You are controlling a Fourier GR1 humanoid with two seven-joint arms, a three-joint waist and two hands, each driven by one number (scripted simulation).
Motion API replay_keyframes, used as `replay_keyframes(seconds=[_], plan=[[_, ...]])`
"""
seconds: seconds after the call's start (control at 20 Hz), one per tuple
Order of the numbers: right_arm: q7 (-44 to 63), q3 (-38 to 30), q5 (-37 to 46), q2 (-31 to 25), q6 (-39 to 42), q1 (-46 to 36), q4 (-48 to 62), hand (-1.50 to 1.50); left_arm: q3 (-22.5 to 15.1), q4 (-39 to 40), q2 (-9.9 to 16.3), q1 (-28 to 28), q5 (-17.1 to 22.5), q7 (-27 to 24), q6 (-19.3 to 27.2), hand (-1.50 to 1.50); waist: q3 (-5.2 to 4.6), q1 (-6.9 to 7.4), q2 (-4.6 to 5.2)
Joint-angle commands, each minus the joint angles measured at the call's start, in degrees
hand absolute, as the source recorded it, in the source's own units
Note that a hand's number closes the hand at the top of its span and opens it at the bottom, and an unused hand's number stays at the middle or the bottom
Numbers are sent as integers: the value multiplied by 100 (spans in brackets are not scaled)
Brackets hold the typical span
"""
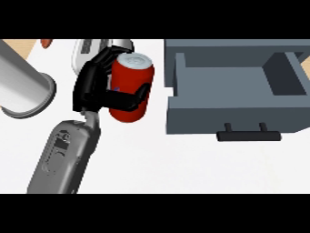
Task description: Pick up the can, place it into the drawer and close the drawer
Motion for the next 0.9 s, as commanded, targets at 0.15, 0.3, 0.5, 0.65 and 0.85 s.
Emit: replay_keyframes(seconds=[0.15, 0.3, 0.5, 0.65, 0.85], plan=[[-182, -222, 14, -125, 73, -223, 396, -150, -688, 168, -5, -1270, -76, 794, 837, 150, 0, -25, 6], [-33, -4, 176, 12, 52, -81, 132, -150, -754, 538, -5, -1965, -28, 1010, 1156, 150, 0, -39, 8], [-116, -397, -258, -181, 210, -18, 155, -150, -577, 1295, -5, -2635, 144, 833, 1233, 150, 1, -55, 11], [-147, -286, -28, -232, 148, -392, 579, -150, -1011, 2097, -5, -3120, 598, 475, 1696, 150, 2, -116, 35], [410, -240, -264, -155, 55, -243, -122, -150, -618, 2672, -5, -3956, 516, 724, 1599, 150, 0, -125, 31]])
